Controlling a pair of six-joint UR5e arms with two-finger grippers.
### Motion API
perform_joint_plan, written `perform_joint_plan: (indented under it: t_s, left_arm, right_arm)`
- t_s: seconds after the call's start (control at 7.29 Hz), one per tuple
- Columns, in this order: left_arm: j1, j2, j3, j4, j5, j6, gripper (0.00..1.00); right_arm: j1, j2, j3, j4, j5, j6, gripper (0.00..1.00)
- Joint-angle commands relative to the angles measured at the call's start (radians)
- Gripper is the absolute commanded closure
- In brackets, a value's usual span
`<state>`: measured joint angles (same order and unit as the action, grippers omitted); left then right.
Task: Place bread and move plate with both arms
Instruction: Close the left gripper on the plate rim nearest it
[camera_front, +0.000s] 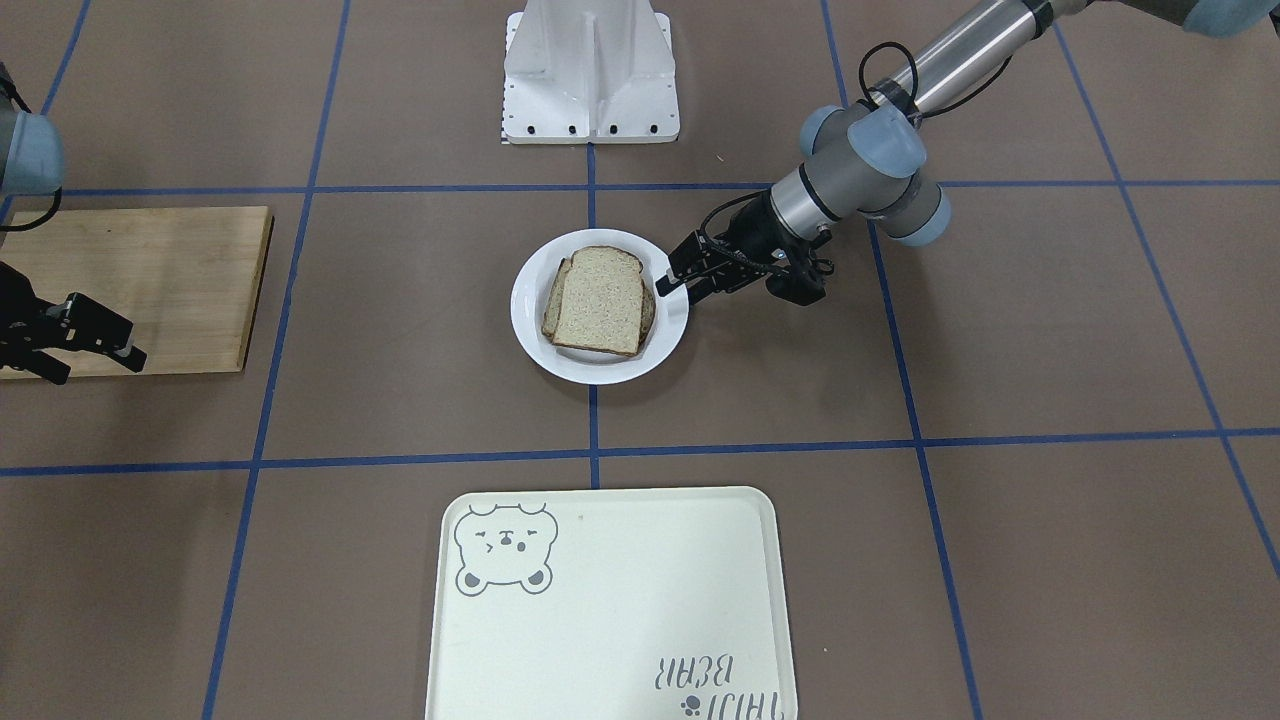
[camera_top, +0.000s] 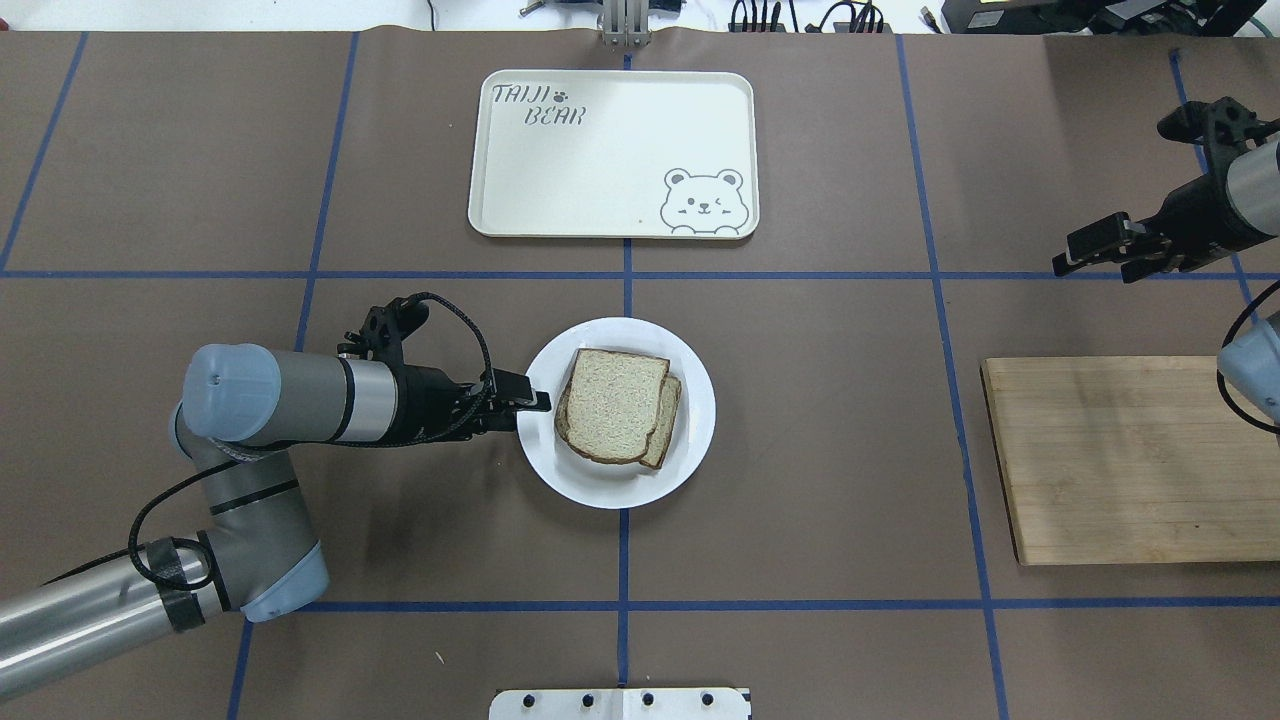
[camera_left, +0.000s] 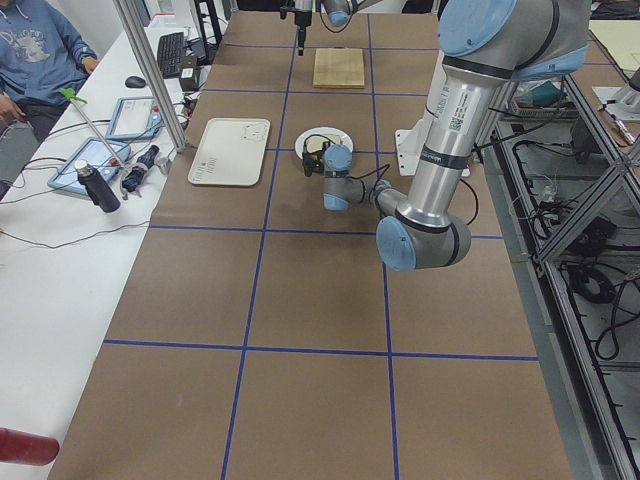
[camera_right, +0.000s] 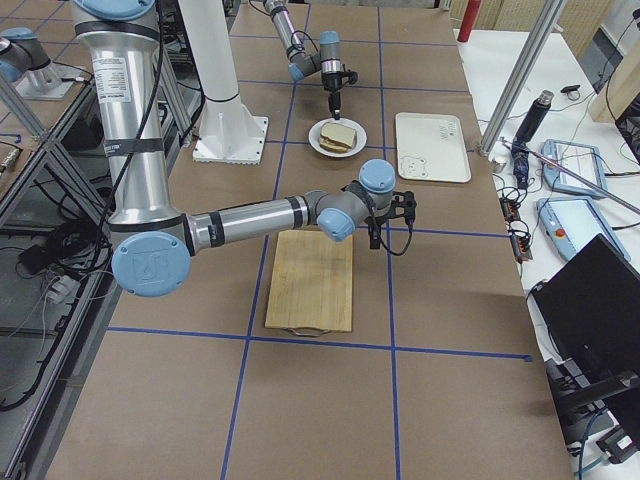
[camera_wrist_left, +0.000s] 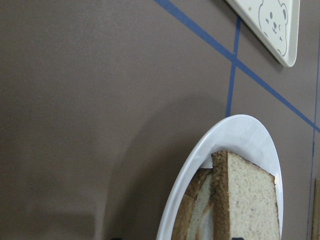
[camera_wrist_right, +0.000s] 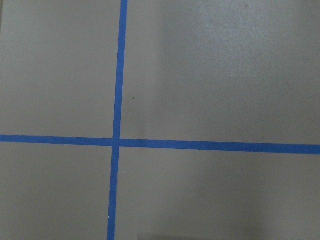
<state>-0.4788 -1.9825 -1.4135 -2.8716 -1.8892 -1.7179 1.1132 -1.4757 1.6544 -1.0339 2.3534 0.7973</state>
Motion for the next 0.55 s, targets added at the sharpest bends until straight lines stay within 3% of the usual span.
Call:
perform_joint_plan:
  t_s: [0.0, 0.41]
  left_arm:
    - [0.011, -0.005, 0.005, -0.002, -0.001, -0.002, 0.44]
    - [0.020, -0.007, 0.007, 0.000, 0.001, -0.002, 0.56]
  right_arm:
    - [-0.010, 0.003, -0.004, 0.000, 0.003, 0.000, 0.00]
    - [-0.012, 0.006, -0.005, 0.000, 0.004, 0.000, 0.00]
